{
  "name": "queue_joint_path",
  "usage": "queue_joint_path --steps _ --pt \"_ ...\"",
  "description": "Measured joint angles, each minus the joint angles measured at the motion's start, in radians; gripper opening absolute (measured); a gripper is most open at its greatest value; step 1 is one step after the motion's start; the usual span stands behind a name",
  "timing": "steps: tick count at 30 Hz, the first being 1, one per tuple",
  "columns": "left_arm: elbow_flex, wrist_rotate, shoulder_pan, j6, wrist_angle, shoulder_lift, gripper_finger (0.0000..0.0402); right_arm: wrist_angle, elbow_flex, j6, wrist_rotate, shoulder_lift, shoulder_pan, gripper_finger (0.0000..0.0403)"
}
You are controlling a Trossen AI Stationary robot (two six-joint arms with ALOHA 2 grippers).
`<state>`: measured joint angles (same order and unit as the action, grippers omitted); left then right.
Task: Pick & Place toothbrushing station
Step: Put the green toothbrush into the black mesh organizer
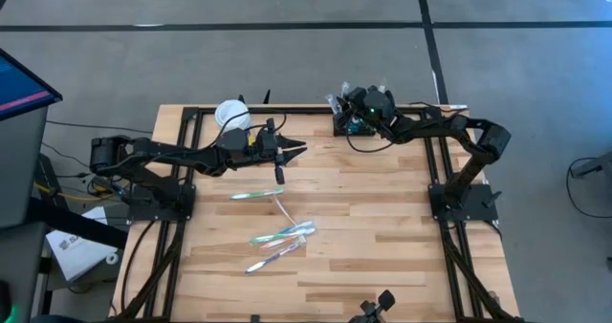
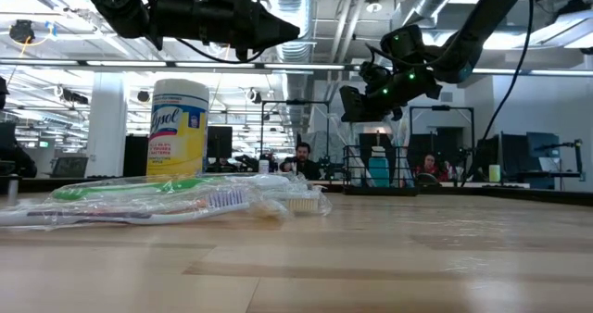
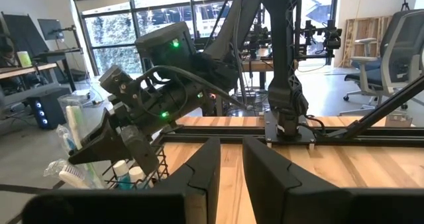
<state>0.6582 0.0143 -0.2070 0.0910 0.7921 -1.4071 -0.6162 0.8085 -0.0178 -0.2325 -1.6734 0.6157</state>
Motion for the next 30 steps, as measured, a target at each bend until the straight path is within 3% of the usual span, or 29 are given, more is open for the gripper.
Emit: queue_joint_path --steps 18,30 --pt "0.000 0.000 0.000 0.000 0.000 0.000 0.0058 -0.006 0.000 0.045 -0.002 0.065 0.007 0.0067" --pt "0.000 0.000 0.000 -0.001 0.000 0.000 0.0058 0.061 0.000 -0.009 -0.004 0.065 0.014 0.0067"
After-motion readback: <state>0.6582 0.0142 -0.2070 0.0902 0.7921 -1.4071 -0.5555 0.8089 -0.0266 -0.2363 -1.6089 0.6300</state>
